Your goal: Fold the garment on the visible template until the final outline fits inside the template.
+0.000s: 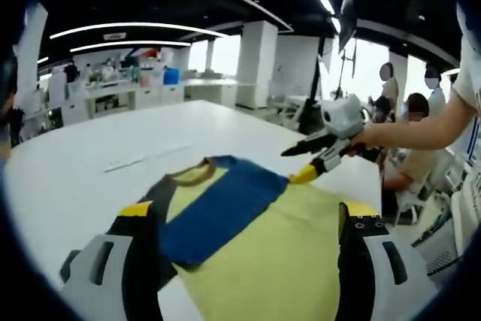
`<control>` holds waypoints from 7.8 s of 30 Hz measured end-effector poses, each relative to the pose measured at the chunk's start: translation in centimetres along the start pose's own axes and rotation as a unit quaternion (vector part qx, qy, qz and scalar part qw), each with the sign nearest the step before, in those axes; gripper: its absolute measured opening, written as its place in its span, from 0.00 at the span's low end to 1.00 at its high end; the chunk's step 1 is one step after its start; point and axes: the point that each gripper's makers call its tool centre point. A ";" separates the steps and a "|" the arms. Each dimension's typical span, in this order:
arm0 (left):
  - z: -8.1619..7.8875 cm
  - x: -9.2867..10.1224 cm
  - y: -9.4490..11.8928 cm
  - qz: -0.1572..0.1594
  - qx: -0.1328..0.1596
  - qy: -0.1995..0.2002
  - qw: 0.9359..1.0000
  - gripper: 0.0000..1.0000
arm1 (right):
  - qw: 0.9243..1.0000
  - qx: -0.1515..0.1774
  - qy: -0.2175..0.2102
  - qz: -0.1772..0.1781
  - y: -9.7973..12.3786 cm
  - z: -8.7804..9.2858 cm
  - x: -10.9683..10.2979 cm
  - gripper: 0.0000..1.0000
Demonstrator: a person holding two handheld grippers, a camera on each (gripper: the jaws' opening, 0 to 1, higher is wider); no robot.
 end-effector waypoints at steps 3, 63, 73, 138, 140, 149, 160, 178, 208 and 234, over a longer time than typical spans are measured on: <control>-0.6 -0.1 -1.3 0.008 0.001 -0.004 1.000 0.96 | 1.000 -0.003 0.002 0.003 0.1 0.5 0.4 0.64; 0.3 -5.6 -26.2 0.101 -0.081 -0.016 0.991 0.38 | 0.997 0.003 0.074 0.013 -1.2 4.3 1.0 0.14; 2.3 -5.8 -27.9 0.110 -0.133 -0.037 0.984 0.27 | 0.997 0.007 0.074 0.023 -1.4 4.3 1.1 0.13; 1.4 -6.4 -30.0 0.111 -0.174 -0.037 0.978 0.00 | 0.983 -0.013 0.171 0.067 -1.8 5.1 2.0 0.00; 1.3 -6.6 -30.0 0.108 -0.171 -0.037 0.979 0.00 | 0.984 -0.009 0.162 0.074 -1.6 4.8 2.3 0.00; -0.1 -7.5 -30.0 0.087 -0.132 0.010 0.987 0.00 | 0.991 -0.006 0.083 0.107 -1.1 4.4 3.6 0.00; 0.8 -7.4 -31.4 0.076 -0.141 -0.009 0.987 0.00 | 0.991 -0.033 0.022 0.130 -1.4 5.2 4.7 0.00; -2.3 -7.5 -29.1 0.056 -0.093 -0.040 0.993 0.26 | 0.994 -0.021 -0.044 0.099 -0.7 4.1 4.4 0.10; -5.3 -7.3 -16.5 0.019 -0.027 -0.047 0.998 0.99 | 0.996 0.045 -0.077 -0.020 3.4 -3.0 -0.6 0.99; -3.4 -8.2 -0.7 -0.075 0.002 -0.022 0.997 0.99 | 0.995 0.060 -0.058 -0.061 7.0 -4.1 -3.1 0.99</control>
Point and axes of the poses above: the point that each gripper's makers call its tool centre point, and the gripper's own axes: y roughly backward along the fingers, x roughly to its right, z roughly out of its underside, and after that the axes turned 12 degrees about z, right-handed
